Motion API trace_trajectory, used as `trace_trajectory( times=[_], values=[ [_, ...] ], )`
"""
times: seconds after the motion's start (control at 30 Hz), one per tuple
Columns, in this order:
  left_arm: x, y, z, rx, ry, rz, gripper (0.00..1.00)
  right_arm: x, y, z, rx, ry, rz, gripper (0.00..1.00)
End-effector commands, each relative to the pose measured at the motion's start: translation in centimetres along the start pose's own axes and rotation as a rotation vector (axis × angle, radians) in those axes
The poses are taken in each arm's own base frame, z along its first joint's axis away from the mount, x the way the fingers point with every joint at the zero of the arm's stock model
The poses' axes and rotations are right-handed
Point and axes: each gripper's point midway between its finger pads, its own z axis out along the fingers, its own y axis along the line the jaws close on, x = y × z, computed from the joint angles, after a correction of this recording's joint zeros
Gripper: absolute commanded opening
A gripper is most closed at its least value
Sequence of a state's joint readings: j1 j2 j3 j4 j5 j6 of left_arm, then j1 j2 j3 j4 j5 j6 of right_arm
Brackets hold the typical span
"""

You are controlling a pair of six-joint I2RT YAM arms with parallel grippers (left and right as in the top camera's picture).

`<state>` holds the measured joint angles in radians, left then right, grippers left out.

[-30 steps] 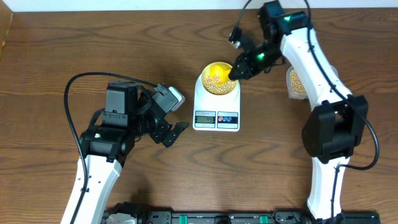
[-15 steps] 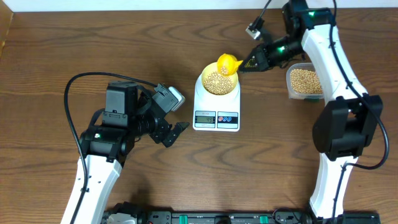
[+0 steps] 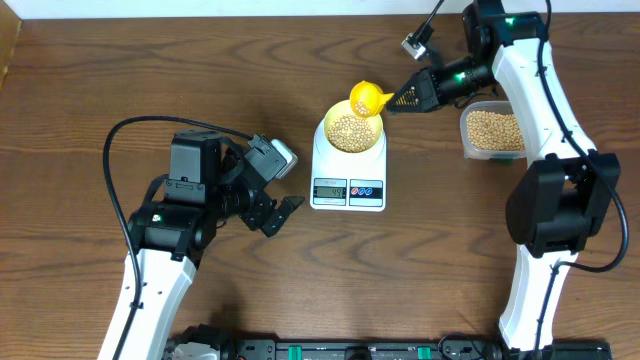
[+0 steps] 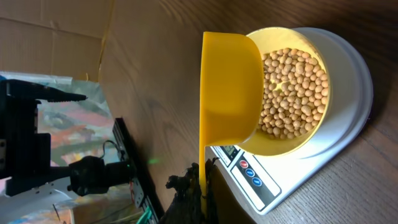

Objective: Scoop item into bowl and weigh 50g on scale
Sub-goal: 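Lift the scoop from the bowl and carry it right to the tub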

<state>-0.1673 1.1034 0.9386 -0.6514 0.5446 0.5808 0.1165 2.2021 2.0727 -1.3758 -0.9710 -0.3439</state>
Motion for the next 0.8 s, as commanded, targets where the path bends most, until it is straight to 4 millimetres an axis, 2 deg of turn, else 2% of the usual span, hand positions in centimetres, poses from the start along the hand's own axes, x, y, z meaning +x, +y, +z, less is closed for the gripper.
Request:
trace_trajectory(
  times=[0.0, 0.4, 0.63, 0.77],
  values=[
    [0.1, -0.1, 0.0, 0.006, -0.001, 0.008, 0.97, -0.6, 1.5, -1.6, -0.04, -0.051, -0.041, 0.01],
    [0.1, -0.1, 0.0, 0.006, -0.001, 0.008, 0.98, -1.6, 3.0, -5.2, -0.065, -0.146, 0.04, 0.01],
    [0.1, 0.0, 0.0, 0.006, -0.001, 0.009, 0.97, -1.8, 3.9, -8.8, -0.036, -0.224, 0.034, 0.01],
    [0.1, -0.1, 0.0, 0.006, -0.001, 0.008, 0.98, -1.6, 3.4, -11.7, 0.018, -0.281, 0.027, 0.01]
  ],
)
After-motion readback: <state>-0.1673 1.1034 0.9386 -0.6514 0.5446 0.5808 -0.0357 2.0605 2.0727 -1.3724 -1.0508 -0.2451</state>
